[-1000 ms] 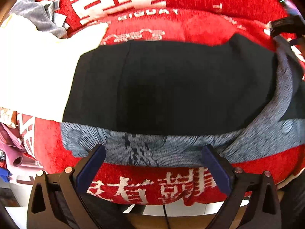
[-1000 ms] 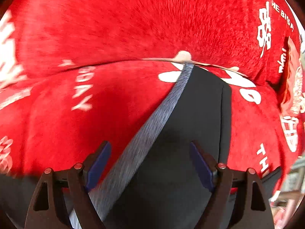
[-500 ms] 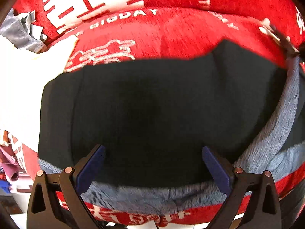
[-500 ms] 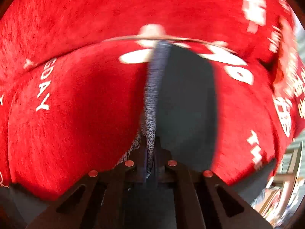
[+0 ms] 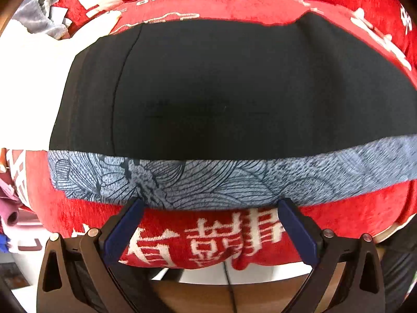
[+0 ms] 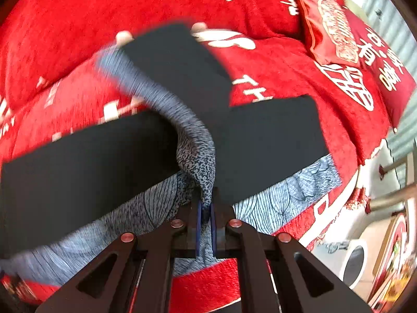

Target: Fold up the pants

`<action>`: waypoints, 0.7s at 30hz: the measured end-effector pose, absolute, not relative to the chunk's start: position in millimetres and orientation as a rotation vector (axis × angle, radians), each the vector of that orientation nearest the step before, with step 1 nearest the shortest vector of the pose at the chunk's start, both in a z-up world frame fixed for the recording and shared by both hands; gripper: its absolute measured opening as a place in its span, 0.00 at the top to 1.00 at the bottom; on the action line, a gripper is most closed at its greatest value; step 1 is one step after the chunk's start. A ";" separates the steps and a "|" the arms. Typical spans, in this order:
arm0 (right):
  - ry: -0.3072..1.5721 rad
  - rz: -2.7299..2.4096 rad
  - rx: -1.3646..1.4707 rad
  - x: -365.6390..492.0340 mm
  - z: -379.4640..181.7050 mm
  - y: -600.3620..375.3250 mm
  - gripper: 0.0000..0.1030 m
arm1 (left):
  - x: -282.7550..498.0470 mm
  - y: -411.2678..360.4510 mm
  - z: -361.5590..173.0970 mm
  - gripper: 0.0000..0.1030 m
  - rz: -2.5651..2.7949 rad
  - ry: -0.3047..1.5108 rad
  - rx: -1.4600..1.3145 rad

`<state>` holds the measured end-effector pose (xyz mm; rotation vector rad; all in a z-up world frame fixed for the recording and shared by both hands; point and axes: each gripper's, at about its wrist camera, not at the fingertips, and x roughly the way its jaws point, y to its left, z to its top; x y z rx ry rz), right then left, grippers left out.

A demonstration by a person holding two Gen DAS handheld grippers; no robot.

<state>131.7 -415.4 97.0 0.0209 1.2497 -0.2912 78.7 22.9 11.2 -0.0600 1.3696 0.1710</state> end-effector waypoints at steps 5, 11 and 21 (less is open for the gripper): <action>1.186 -0.270 -0.092 148.6 98.4 -412.5 0.62 | 102.4 12.1 37.0 0.00 0.122 1.307 -0.112; 1.176 -0.244 0.015 179.5 96.9 -438.1 0.43 | 126.5 -0.2 27.0 0.00 0.129 1.331 -0.112; 1.067 -0.291 0.081 177.6 122.8 -480.7 0.92 | 169.7 -51.5 19.7 0.00 0.129 1.326 0.004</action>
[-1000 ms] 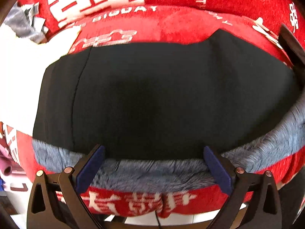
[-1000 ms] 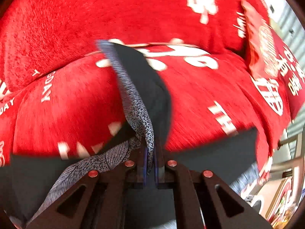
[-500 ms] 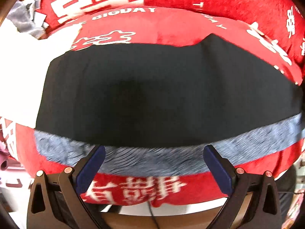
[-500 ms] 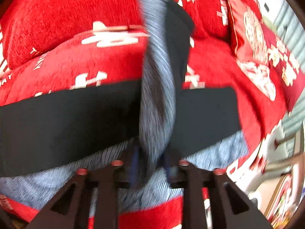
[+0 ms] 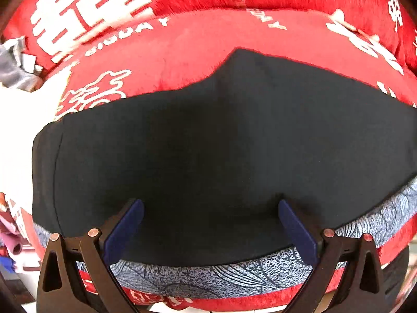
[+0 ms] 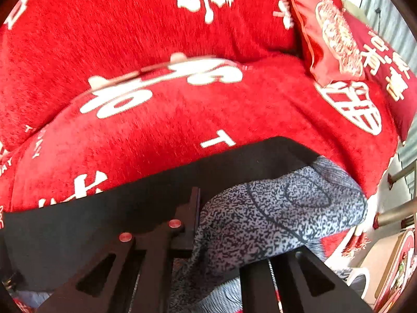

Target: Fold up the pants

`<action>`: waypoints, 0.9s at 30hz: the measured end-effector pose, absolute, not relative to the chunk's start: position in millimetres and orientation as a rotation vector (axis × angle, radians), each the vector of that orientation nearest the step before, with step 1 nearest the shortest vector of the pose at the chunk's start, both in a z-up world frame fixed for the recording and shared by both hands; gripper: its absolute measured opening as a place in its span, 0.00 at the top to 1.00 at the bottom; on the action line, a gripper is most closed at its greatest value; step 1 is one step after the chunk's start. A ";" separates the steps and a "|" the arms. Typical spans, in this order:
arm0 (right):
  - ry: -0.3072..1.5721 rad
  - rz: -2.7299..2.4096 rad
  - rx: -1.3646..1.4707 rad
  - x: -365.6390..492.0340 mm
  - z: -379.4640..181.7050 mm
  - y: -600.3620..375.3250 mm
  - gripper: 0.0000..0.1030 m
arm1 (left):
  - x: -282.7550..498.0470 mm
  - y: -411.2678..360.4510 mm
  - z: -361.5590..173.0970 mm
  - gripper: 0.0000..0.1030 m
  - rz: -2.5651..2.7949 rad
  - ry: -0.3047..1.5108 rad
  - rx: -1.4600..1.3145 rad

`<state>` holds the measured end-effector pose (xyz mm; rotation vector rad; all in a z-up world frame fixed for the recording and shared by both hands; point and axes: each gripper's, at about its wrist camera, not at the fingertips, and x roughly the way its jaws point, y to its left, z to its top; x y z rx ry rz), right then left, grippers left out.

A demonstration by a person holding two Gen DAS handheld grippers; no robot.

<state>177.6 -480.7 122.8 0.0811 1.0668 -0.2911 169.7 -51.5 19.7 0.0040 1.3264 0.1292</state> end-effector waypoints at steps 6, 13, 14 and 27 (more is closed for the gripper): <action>0.961 -0.324 0.039 130.4 140.4 -483.9 0.92 | 136.7 -32.0 14.2 0.00 0.068 1.385 -0.092; 1.033 -0.340 0.068 129.6 120.2 -493.6 0.92 | 111.1 -28.0 16.4 0.00 0.083 1.390 -0.001; 1.006 -0.326 0.069 131.2 131.6 -494.8 0.92 | 111.2 -27.2 23.0 0.00 0.075 1.373 -0.016; 1.122 -0.384 -0.068 152.9 83.8 -493.1 0.84 | 197.9 -88.8 42.7 0.00 0.046 1.307 -0.027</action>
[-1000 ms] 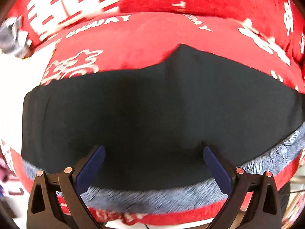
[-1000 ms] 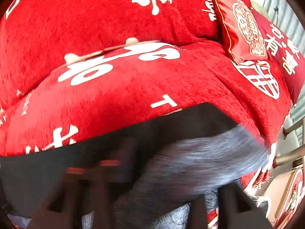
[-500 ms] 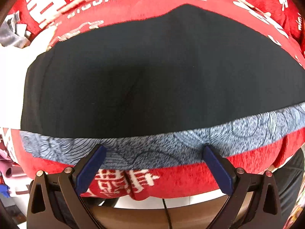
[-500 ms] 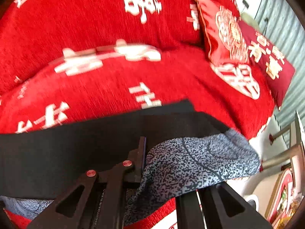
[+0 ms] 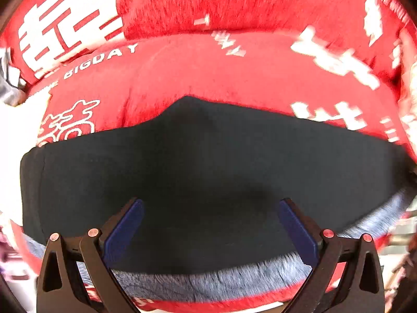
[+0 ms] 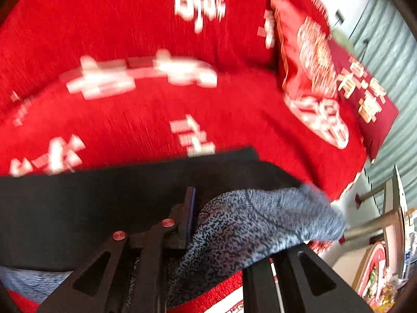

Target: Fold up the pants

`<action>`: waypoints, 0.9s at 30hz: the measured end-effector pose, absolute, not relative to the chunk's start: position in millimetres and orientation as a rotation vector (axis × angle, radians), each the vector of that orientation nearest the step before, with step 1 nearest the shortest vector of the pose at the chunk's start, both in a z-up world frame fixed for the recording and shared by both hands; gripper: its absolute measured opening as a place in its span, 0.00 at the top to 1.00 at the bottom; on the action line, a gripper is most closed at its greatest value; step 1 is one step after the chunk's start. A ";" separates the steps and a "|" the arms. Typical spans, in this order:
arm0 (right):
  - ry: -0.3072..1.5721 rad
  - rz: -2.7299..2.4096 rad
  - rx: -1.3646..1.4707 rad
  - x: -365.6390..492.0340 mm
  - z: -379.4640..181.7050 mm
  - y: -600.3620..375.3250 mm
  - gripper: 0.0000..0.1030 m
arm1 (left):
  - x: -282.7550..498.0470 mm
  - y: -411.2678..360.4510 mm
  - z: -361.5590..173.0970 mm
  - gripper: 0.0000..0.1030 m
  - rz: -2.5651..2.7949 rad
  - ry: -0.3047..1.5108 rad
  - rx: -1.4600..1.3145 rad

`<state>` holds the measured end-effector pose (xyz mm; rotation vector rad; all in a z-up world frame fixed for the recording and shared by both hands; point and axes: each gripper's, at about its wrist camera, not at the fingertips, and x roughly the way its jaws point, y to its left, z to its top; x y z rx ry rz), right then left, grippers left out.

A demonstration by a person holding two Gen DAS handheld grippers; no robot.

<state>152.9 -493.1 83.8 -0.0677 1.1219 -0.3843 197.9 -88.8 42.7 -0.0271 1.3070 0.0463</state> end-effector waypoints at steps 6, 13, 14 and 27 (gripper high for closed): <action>1.097 -0.433 -0.043 134.4 81.0 -521.1 0.54 | 183.6 -80.7 15.7 0.00 0.045 1.353 -0.049; 1.108 -0.681 -0.055 106.4 83.5 -561.3 0.26 | 153.7 -59.2 15.2 0.00 0.011 1.334 -0.046; 1.104 -0.687 -0.037 101.7 87.4 -563.5 0.26 | 151.3 -57.8 16.4 0.00 0.019 1.334 -0.049; 1.035 -0.002 -0.057 86.0 94.7 -378.9 0.18 | 124.3 -102.0 29.5 0.00 -0.015 1.283 0.107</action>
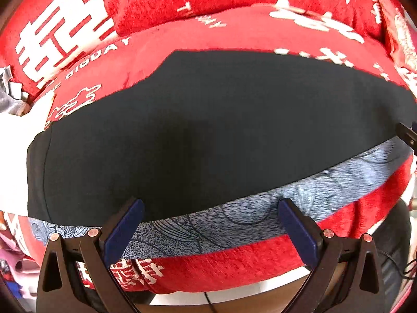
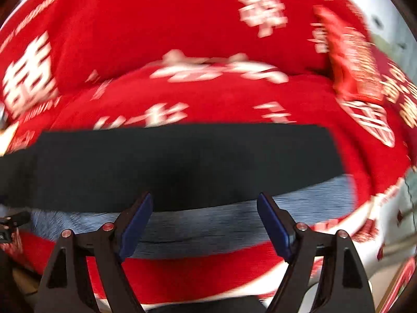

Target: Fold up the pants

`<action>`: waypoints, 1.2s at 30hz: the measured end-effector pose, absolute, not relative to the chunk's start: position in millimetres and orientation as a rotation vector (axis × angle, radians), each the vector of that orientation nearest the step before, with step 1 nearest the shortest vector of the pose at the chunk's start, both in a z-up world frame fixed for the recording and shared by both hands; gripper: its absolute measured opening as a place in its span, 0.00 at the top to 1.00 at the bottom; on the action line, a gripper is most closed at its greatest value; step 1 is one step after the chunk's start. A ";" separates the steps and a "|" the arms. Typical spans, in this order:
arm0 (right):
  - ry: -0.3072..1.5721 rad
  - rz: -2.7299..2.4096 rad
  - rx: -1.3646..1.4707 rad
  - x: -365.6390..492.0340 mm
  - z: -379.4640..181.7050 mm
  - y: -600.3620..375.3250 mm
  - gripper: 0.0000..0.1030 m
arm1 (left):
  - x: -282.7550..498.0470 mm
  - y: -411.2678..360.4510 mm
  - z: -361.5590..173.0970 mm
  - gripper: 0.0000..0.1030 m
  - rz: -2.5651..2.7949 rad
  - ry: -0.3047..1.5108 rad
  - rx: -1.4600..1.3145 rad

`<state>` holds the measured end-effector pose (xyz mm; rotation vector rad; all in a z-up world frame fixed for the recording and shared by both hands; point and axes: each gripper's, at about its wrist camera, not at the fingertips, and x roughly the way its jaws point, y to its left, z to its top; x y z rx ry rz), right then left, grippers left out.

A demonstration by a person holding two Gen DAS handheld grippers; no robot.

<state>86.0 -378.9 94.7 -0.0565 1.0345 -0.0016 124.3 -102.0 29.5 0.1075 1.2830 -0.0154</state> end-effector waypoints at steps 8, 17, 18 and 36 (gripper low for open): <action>1.124 -0.084 0.068 149.8 62.8 -405.4 0.00 | 150.7 -92.3 24.5 0.00 -0.002 1.350 -0.029; 1.126 -0.060 0.058 131.8 93.5 -384.6 0.00 | 162.0 -62.7 38.0 0.00 0.103 1.299 -0.099; 1.114 -0.022 0.037 124.6 98.0 -370.4 0.00 | 162.5 -63.3 37.2 0.00 0.105 1.302 -0.112; 1.147 -0.049 -0.171 113.5 73.8 -350.7 0.00 | 156.8 -42.1 28.1 0.00 0.175 1.260 0.054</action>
